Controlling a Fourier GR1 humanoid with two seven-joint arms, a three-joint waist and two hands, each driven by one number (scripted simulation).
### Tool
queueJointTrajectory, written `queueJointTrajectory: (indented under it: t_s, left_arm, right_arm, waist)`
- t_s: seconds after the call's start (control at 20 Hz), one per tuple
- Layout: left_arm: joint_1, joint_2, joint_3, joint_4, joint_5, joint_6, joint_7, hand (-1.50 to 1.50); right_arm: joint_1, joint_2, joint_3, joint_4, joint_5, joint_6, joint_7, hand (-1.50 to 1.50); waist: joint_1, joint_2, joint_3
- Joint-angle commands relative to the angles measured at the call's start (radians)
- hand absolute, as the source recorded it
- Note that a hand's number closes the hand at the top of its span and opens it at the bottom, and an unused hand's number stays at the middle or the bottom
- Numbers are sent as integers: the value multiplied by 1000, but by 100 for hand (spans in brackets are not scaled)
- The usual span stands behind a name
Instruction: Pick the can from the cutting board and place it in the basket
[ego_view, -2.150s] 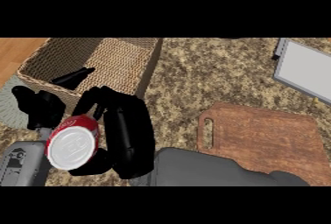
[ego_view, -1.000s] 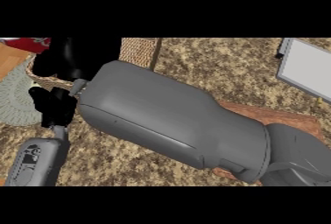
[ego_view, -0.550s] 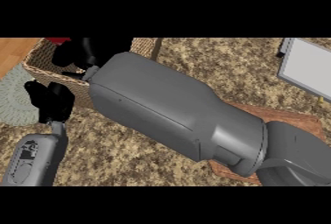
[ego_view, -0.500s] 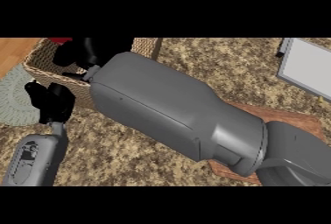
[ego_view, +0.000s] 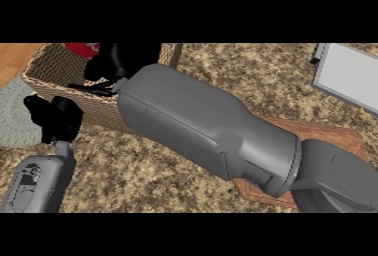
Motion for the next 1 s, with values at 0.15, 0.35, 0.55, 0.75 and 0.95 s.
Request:
queueJointTrajectory:
  t_s: [0.15, 0.35, 0.55, 0.75, 0.95]
  left_arm:
    - [22, -1, -19, 12, -11, -8, 30, 0]
    - [3, -2, -18, 20, -16, 0, 33, 0]
    - [19, -13, -38, 12, -36, 13, 35, 0]
    - [42, -27, -43, 11, -30, 9, 11, 0]
    - [-3, 5, -28, -17, -14, -9, 63, 0]
  right_arm:
    - [-90, 0, 234, 127, 123, 250, -52, 150]
    - [-133, 0, 258, 143, 122, 295, -41, 150]
    - [-141, 0, 264, 156, 108, 327, -49, 150]
    - [-121, 0, 242, 177, 74, 351, -77, 150]
    - [-124, 0, 219, 193, 5, 498, -58, 150]
  waist:
    - [-15, 1, -1]
    - [-8, 5, 0]
    - [0, 8, 1]
    - [-4, 10, 1]
    - [9, 10, 1]
